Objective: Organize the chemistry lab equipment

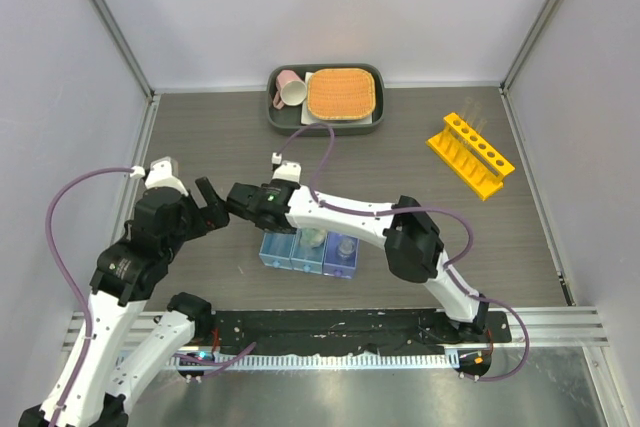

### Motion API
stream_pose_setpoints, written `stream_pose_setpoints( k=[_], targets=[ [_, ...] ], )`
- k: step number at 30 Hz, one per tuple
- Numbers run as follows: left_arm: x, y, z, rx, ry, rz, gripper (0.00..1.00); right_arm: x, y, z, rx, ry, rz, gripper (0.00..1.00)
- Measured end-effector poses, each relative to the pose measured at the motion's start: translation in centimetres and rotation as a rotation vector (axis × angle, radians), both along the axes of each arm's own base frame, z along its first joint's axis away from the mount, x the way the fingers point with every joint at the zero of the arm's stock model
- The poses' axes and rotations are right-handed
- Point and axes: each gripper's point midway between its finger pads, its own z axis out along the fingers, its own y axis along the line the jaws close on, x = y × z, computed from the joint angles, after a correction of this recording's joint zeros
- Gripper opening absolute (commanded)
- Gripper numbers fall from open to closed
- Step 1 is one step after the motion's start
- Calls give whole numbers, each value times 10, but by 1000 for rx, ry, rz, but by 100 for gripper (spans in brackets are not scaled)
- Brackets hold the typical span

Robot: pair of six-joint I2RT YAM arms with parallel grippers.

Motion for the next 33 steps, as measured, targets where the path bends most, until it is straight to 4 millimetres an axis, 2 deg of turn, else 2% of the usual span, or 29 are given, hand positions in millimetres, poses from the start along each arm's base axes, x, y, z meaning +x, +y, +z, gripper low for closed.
stream_pose_setpoints(
  k=[5, 9, 14, 17, 18, 19, 21, 25, 29, 33],
  targets=[
    [0, 1, -4, 18, 21, -4, 97, -5, -4, 21, -15, -40, 24, 55],
    [1, 0, -9, 32, 43, -13, 100, -1, -15, 59, -9, -115, 43, 60],
    [3, -1, -14, 60, 68, -28, 100, 7, -54, 125, 3, -248, 32, 67],
    [6, -4, -13, 67, 70, -50, 100, 15, -85, 149, -30, -305, 3, 69],
    [7, -5, -12, 71, 71, -56, 100, 20, -99, 154, -58, -318, -12, 72],
    [10, -6, -11, 72, 68, -59, 100, 25, -111, 156, -91, -328, -28, 82],
    [16, -8, -11, 77, 68, -61, 100, 31, -132, 156, -156, -343, -55, 93],
    [26, -11, -9, 89, 60, -68, 100, 43, -167, 149, -301, -370, -101, 98],
    [39, -12, -7, 110, 48, -66, 100, 43, -189, 143, -395, -388, -112, 98],
    [51, -12, 4, 124, 28, -48, 100, 41, -216, 146, -452, -413, -133, 98]
  ],
)
